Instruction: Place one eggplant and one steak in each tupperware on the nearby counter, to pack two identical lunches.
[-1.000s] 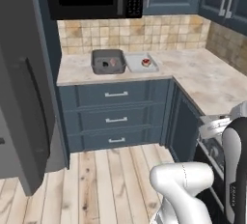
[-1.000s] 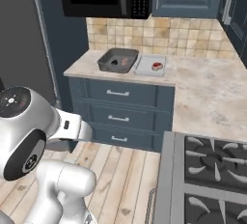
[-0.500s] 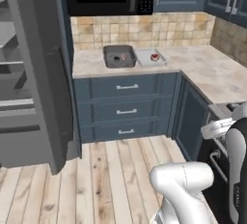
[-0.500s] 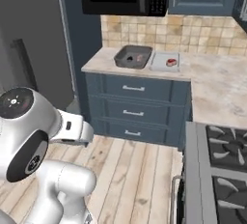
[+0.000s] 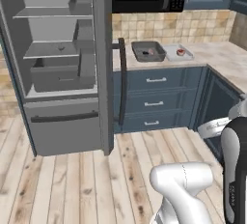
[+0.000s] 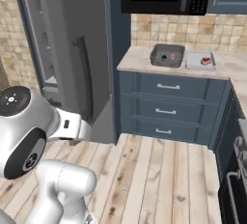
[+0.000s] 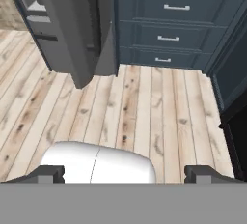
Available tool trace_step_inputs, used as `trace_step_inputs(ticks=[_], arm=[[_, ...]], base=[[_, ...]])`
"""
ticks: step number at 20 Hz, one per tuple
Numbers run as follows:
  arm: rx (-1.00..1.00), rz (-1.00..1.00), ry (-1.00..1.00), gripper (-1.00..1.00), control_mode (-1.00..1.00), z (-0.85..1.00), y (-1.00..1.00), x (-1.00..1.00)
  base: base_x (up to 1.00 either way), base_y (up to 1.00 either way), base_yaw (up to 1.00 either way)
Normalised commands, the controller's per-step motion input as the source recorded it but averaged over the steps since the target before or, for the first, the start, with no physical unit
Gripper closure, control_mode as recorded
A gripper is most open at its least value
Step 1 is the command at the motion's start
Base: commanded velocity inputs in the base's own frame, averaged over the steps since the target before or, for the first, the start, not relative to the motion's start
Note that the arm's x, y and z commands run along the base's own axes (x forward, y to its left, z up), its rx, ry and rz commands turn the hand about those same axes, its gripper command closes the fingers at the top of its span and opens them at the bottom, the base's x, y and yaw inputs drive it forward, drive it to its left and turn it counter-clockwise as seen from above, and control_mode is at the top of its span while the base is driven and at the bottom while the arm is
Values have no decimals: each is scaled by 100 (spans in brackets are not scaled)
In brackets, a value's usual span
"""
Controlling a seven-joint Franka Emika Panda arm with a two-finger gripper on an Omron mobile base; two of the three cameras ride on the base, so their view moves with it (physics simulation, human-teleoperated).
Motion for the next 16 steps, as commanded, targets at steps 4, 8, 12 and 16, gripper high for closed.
trace_step_inputs(ticks=[4, 8, 12, 16], arm=[[0, 0, 0, -100, 100, 0, 0, 0], [0, 0, 0, -100, 100, 0, 0, 0], [0, 0, 0, -100, 100, 0, 0, 0], [0, 0, 0, -100, 100, 0, 0, 0]], base=[[-52, 75, 0], [-11, 97, 0], [3, 100, 0], [3, 100, 0]])
